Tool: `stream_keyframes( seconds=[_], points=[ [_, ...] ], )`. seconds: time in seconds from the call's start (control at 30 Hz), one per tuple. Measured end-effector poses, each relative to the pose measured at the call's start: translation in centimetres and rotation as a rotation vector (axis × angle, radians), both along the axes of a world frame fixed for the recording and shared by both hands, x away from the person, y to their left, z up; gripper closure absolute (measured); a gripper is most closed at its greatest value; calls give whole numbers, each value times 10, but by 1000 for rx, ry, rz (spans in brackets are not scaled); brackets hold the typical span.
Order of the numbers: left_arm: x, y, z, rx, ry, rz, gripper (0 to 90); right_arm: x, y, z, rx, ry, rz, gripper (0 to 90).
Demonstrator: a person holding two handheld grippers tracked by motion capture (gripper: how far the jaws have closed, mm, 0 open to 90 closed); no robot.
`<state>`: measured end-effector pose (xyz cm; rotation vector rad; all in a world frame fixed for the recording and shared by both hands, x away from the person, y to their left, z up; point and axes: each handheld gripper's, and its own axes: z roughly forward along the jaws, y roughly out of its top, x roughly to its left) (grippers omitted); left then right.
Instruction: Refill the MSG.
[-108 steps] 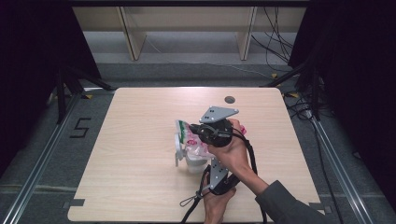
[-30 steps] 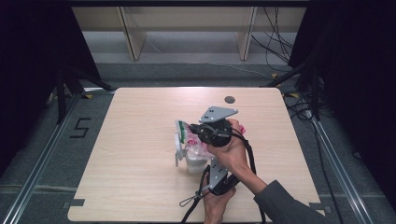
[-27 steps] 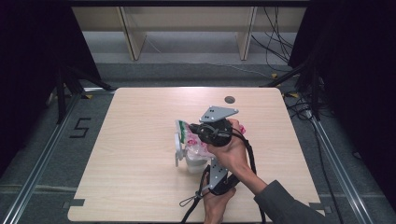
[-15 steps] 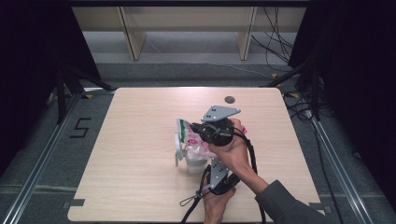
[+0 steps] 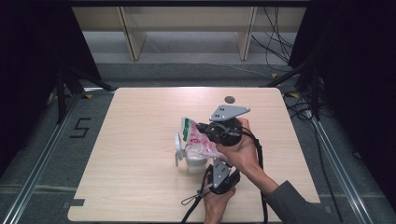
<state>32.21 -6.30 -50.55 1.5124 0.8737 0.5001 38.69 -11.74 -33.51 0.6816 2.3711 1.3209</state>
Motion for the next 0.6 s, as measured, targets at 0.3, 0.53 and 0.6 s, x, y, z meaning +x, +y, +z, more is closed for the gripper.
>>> stream_keyframes(
  seconds=[0.3,0.53,0.6],
  points=[
    [3,5,-3,42,15,5,718,-7,-13,9,7,-13,-6,900],
    [2,-1,-6,47,21,4,710,-14,-31,13,9,-19,-6,900],
    [2,-4,-7,35,23,5,703,-14,-37,14,13,-25,-8,900]
  ],
)
